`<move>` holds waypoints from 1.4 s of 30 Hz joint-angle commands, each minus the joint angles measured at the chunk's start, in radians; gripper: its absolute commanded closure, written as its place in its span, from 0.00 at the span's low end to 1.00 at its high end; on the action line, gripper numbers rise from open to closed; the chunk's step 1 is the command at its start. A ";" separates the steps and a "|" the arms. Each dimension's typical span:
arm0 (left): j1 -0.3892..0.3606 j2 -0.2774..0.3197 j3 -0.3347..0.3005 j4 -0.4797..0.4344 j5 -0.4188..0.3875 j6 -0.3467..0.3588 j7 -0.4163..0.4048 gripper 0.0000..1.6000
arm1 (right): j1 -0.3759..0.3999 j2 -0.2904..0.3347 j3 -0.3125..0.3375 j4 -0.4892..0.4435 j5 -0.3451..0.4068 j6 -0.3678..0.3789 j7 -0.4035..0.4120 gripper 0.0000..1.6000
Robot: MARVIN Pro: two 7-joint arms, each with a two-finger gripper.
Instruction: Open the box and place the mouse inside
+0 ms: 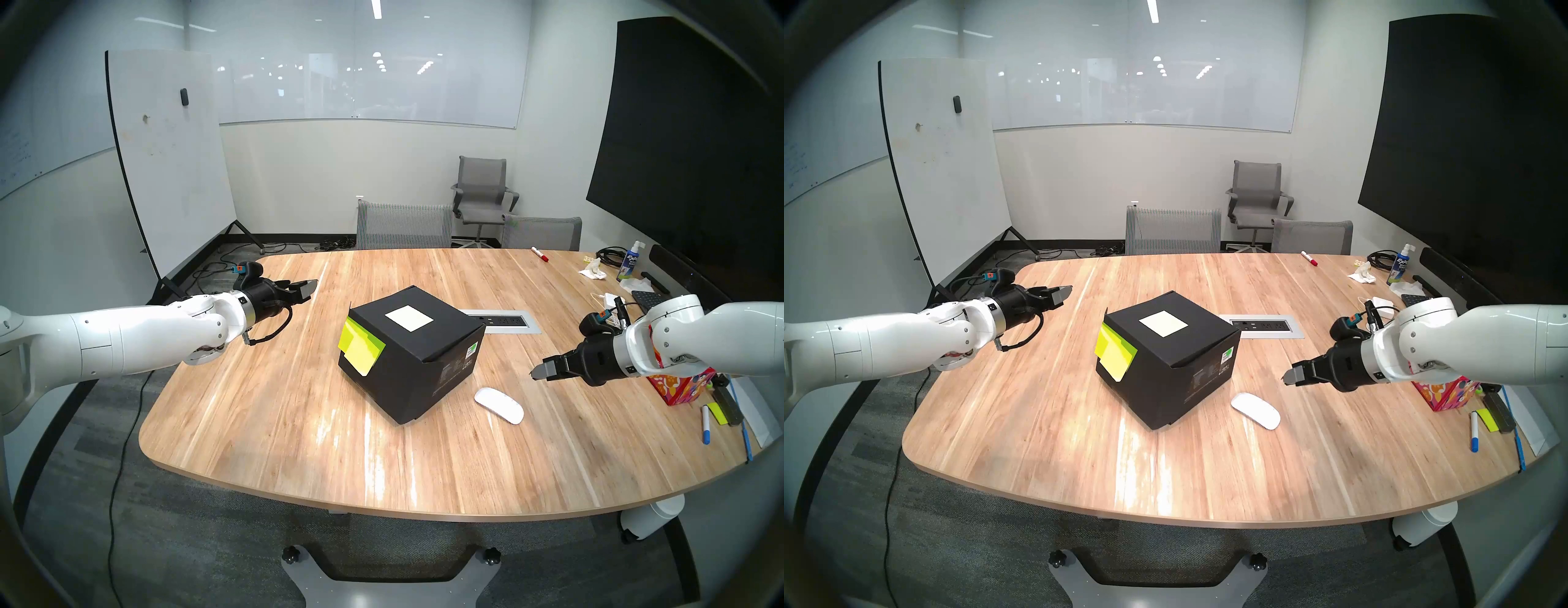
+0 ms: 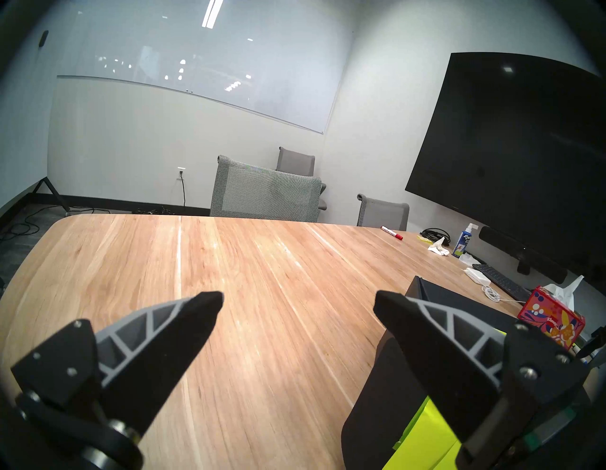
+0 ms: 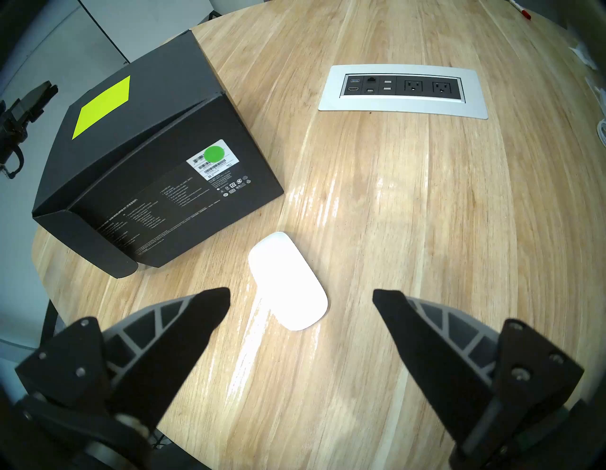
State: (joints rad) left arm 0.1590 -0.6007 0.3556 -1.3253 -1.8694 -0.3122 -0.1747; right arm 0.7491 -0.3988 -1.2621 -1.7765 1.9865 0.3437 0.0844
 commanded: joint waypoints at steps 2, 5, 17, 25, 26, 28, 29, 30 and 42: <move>-0.017 -0.001 -0.013 0.000 -0.002 -0.004 0.000 0.00 | 0.010 -0.001 0.006 -0.002 -0.001 -0.001 -0.001 0.00; -0.017 -0.001 -0.013 0.000 -0.002 -0.004 0.000 0.00 | 0.010 -0.001 0.006 -0.002 -0.001 -0.001 -0.001 0.00; -0.017 -0.001 -0.013 0.000 -0.003 -0.004 0.000 0.00 | 0.010 -0.001 0.006 -0.001 -0.001 -0.001 -0.001 0.00; -0.017 -0.001 -0.013 0.000 -0.003 -0.004 0.000 0.00 | 0.010 -0.001 0.006 -0.001 -0.001 -0.001 -0.001 0.00; -0.017 -0.001 -0.013 0.000 -0.003 -0.004 0.000 0.00 | 0.010 -0.001 0.006 -0.001 -0.001 -0.001 -0.001 0.00; -0.017 -0.001 -0.013 0.000 -0.003 -0.004 0.000 0.00 | 0.010 -0.001 0.006 -0.001 -0.001 -0.001 -0.001 0.00; -0.017 -0.001 -0.013 0.000 -0.003 -0.004 0.000 0.00 | 0.010 -0.001 0.006 -0.001 -0.001 -0.001 -0.001 0.00; -0.017 -0.001 -0.013 0.000 -0.003 -0.004 0.000 0.00 | 0.010 -0.001 0.006 -0.001 -0.001 -0.001 -0.001 0.00; -0.017 -0.001 -0.012 0.000 -0.003 -0.004 0.000 0.00 | 0.010 -0.001 0.006 -0.001 -0.001 -0.001 -0.001 0.00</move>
State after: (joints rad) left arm 0.1590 -0.6007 0.3576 -1.3253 -1.8699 -0.3123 -0.1750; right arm 0.7470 -0.3988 -1.2625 -1.7758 1.9873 0.3437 0.0859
